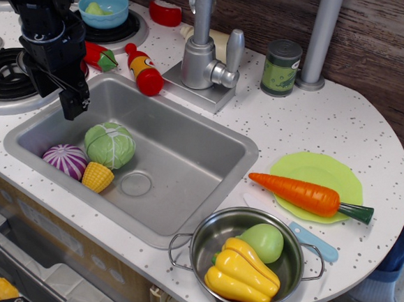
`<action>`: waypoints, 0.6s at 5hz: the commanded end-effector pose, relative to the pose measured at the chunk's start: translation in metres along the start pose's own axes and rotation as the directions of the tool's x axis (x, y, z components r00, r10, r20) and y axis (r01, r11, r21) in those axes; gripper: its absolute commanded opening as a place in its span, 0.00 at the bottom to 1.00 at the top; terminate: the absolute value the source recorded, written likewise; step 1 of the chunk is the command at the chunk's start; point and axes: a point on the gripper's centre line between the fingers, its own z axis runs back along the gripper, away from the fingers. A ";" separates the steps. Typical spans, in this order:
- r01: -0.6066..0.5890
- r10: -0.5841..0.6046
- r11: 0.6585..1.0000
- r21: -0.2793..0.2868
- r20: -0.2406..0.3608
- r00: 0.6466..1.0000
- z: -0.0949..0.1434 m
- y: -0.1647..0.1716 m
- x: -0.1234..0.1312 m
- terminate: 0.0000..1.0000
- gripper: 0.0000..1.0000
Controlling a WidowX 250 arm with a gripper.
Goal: Take carrot off plate
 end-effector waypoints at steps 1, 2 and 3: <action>0.000 0.000 1.000 0.000 0.000 1.000 0.000 0.000 0.000 0.00 1.00; -0.137 0.137 0.991 -0.003 -0.044 0.990 0.014 -0.018 0.011 0.00 1.00; -0.367 0.369 0.929 0.038 -0.070 0.927 0.033 -0.049 0.027 0.00 1.00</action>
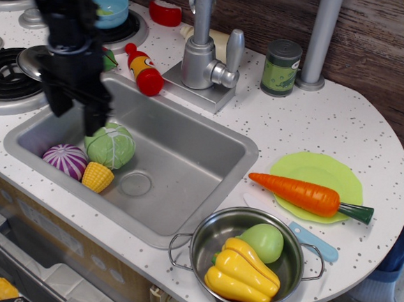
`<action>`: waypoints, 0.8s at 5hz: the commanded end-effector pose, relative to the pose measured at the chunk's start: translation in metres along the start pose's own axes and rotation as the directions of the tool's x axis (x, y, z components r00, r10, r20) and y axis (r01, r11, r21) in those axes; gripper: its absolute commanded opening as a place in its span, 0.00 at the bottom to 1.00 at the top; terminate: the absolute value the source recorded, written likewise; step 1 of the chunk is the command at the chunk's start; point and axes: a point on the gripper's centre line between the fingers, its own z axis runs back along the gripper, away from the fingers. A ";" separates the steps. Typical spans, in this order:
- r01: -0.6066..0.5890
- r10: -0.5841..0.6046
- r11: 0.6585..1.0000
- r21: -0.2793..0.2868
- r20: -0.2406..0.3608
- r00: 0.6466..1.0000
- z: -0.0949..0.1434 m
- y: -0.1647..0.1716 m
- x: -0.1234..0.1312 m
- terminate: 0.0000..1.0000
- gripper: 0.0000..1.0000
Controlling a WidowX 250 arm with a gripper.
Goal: Take carrot off plate
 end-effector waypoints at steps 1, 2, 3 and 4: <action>-0.318 0.315 0.948 0.025 0.087 0.945 0.042 -0.057 0.028 0.00 1.00; -0.504 0.503 0.864 -0.003 0.073 0.861 0.056 -0.104 0.048 0.00 1.00; -0.618 0.621 0.784 -0.066 0.040 0.783 0.066 -0.150 0.061 0.00 1.00; -0.703 0.704 0.705 -0.097 -0.027 0.710 0.082 -0.189 0.057 0.00 1.00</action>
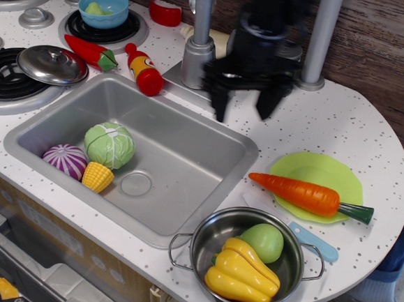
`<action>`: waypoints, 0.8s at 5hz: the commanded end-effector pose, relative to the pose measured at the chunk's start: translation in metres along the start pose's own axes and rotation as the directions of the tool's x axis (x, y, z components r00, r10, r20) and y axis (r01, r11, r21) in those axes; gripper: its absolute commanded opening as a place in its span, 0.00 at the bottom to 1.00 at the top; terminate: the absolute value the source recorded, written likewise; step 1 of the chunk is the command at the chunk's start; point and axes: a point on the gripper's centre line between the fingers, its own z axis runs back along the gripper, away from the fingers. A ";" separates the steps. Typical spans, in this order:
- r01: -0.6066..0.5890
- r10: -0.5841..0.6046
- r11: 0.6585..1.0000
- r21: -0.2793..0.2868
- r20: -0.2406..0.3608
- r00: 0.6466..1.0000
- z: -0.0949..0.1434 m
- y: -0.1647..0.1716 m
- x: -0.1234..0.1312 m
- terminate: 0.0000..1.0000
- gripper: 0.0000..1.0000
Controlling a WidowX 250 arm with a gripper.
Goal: Take carrot off plate
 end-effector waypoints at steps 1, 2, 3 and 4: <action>-0.129 0.121 0.984 -0.119 -0.076 0.990 0.032 -0.031 -0.030 0.00 1.00; -0.183 0.167 0.968 -0.172 -0.106 0.980 0.027 -0.044 -0.050 0.00 1.00; -0.218 0.195 0.953 -0.210 -0.125 0.973 0.011 -0.042 -0.060 0.00 1.00; -0.264 0.238 0.940 -0.214 -0.140 0.961 0.002 -0.039 -0.071 0.00 1.00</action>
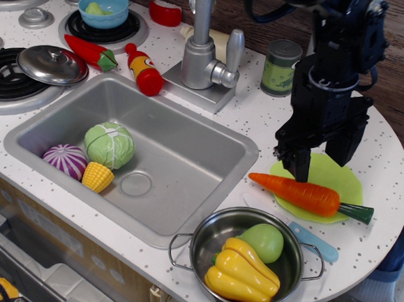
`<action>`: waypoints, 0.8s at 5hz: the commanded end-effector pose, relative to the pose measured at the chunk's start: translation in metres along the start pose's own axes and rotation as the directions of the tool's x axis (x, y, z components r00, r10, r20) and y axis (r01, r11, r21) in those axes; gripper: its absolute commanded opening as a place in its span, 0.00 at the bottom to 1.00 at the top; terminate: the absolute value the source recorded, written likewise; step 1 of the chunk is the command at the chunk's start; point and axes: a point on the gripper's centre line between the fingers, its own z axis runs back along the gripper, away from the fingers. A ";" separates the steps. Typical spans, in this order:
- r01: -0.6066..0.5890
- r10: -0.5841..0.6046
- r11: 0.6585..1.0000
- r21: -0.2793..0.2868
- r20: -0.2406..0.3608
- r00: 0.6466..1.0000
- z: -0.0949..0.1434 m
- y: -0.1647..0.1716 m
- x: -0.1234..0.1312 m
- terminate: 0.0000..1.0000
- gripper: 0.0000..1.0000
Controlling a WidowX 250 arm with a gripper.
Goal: Take carrot off plate
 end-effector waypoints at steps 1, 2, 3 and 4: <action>-0.039 0.041 0.994 -0.106 0.018 0.999 0.009 -0.001 -0.009 0.00 1.00; -0.022 0.024 0.990 -0.140 0.014 1.000 -0.002 0.002 -0.005 0.00 1.00; -0.007 0.008 0.987 -0.162 0.005 1.000 -0.013 0.004 0.002 0.00 1.00; 0.021 -0.021 0.989 -0.143 0.004 1.000 -0.008 0.002 0.010 0.00 0.00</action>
